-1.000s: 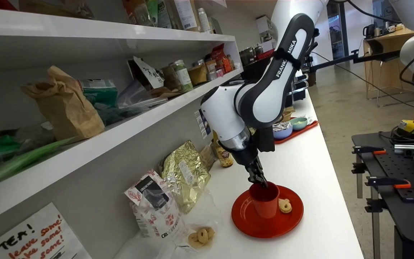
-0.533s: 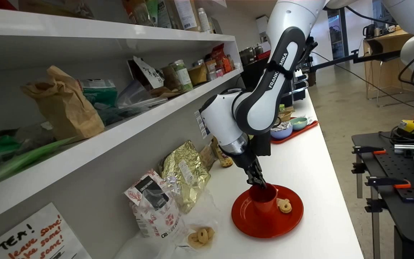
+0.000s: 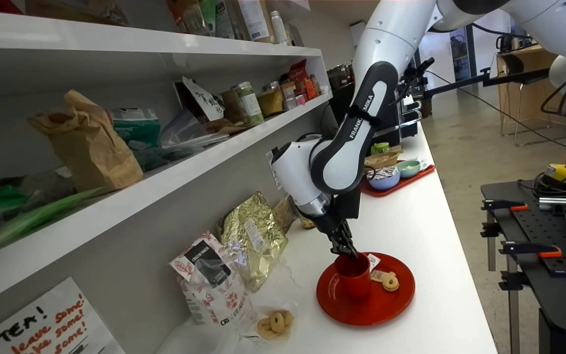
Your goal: Put the cup on the plate
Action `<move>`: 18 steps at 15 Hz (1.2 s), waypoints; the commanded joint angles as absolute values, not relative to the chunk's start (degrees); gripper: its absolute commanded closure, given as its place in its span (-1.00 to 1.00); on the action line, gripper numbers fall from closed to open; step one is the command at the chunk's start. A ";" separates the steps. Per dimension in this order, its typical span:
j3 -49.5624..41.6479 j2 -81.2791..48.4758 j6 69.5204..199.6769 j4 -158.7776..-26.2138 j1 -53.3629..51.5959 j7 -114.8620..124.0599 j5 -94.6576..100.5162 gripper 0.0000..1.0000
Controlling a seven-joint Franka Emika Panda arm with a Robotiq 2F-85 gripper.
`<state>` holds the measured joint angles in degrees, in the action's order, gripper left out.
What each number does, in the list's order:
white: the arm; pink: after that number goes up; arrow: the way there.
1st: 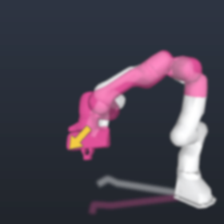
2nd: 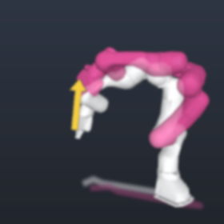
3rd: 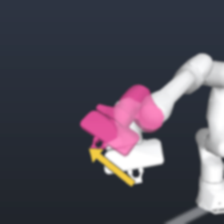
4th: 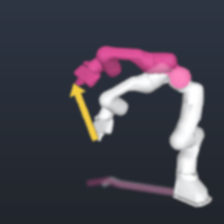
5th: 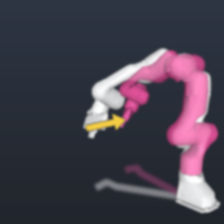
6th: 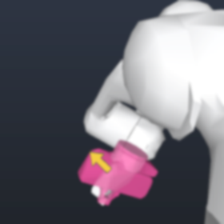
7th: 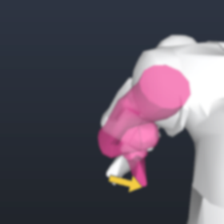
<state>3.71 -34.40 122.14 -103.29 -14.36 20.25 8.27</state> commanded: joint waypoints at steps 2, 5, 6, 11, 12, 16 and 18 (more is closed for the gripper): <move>4.30 -38.04 118.08 -98.33 -13.93 16.50 6.08 0.95; 4.49 -39.18 116.37 -96.64 -13.83 15.11 5.31 0.95; 4.50 -39.48 115.78 -96.12 -13.79 14.73 5.07 0.95; 4.43 -40.81 112.53 -93.41 -13.73 13.55 4.33 0.31; 4.41 -41.07 111.77 -92.91 -13.76 13.58 4.27 0.25; 3.76 -40.02 112.93 -94.73 -14.47 15.18 5.33 0.22; 3.76 -40.21 112.86 -94.49 -14.47 15.11 5.27 0.14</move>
<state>3.98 -40.12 113.01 -94.70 -14.24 15.19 5.43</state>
